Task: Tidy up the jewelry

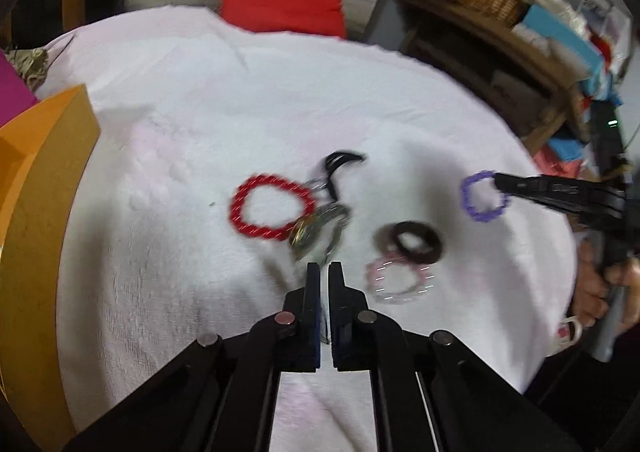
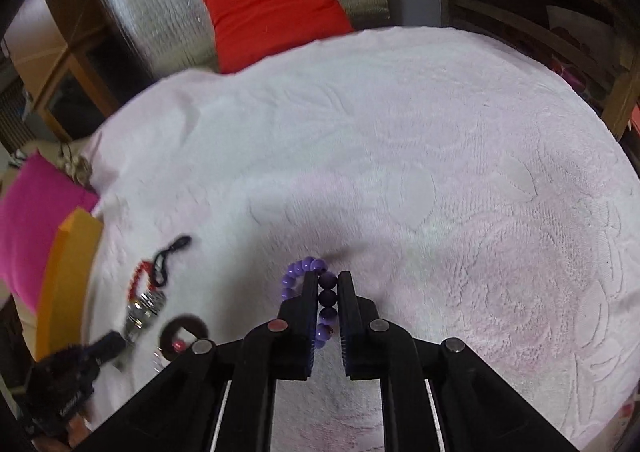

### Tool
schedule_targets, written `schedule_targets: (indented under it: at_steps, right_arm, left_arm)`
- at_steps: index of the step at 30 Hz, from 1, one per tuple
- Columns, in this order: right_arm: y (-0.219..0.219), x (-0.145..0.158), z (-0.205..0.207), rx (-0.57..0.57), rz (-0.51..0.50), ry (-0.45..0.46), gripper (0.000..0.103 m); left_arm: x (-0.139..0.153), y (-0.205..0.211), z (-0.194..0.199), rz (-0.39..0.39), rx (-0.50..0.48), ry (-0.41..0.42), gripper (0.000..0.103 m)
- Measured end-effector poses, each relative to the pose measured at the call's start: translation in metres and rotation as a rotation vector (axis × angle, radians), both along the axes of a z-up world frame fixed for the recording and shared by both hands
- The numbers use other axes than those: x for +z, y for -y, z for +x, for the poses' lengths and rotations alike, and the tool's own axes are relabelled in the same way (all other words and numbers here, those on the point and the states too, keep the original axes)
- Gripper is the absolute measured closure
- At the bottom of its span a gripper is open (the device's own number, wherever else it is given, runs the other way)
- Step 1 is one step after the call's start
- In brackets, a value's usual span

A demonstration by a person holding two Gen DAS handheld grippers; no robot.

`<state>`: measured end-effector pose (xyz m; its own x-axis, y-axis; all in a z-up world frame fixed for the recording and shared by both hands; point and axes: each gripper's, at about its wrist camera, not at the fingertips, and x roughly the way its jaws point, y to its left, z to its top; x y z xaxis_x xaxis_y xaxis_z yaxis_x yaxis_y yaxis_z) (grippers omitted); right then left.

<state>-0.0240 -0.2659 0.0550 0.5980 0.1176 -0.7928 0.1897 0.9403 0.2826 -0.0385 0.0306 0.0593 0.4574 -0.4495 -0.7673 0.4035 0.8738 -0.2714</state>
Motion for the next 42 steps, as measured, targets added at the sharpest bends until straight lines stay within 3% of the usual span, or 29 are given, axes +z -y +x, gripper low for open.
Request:
schedule_targets:
  at_steps: [5, 8, 10, 12, 14, 17, 22, 26, 29, 37, 40, 42]
  right_arm:
    - [-0.001, 0.008, -0.001, -0.013, 0.028, 0.041, 0.092]
    - [-0.004, 0.009, 0.002, -0.008, 0.037, 0.042, 0.092]
    - [-0.006, 0.006, 0.005, -0.006, 0.044, 0.033, 0.092]
    - [-0.007, 0.005, 0.006, -0.003, 0.052, 0.027, 0.092]
    - [-0.008, 0.004, 0.006, -0.002, 0.053, 0.026, 0.092]
    - [-0.007, 0.001, 0.005, -0.002, 0.054, 0.021, 0.092]
    - [-0.003, 0.000, 0.005, -0.001, 0.071, 0.009, 0.092]
    - [-0.001, -0.001, 0.004, 0.002, 0.076, 0.007, 0.092]
    - [0.000, 0.000, 0.003, -0.004, 0.083, 0.010, 0.092]
    - [-0.004, 0.003, 0.002, 0.001, 0.090, 0.027, 0.092]
    - [-0.007, 0.003, 0.004, 0.005, 0.095, 0.025, 0.092]
    - [-0.009, 0.002, 0.005, 0.009, 0.100, 0.020, 0.092]
  left_arm:
    - [0.016, -0.015, -0.007, -0.053, 0.019, 0.041, 0.100]
    - [0.021, -0.019, -0.009, -0.011, 0.032, 0.083, 0.100]
    - [0.017, -0.016, -0.009, -0.012, -0.003, 0.058, 0.100]
    - [0.010, -0.010, -0.006, 0.027, -0.009, 0.030, 0.092]
    - [0.003, -0.007, -0.004, 0.059, -0.014, 0.011, 0.068]
    - [-0.008, -0.002, 0.000, 0.055, -0.014, -0.014, 0.067]
    - [-0.023, 0.007, 0.011, 0.071, 0.008, -0.054, 0.068]
    - [-0.027, 0.008, 0.015, 0.075, 0.026, -0.051, 0.090]
    - [-0.026, 0.010, 0.015, 0.036, 0.015, -0.062, 0.098]
    - [0.001, -0.007, 0.010, -0.175, 0.035, -0.032, 0.101]
    - [0.008, -0.009, 0.008, -0.112, 0.060, 0.020, 0.101]
    - [0.004, -0.010, 0.011, -0.106, 0.054, -0.007, 0.101]
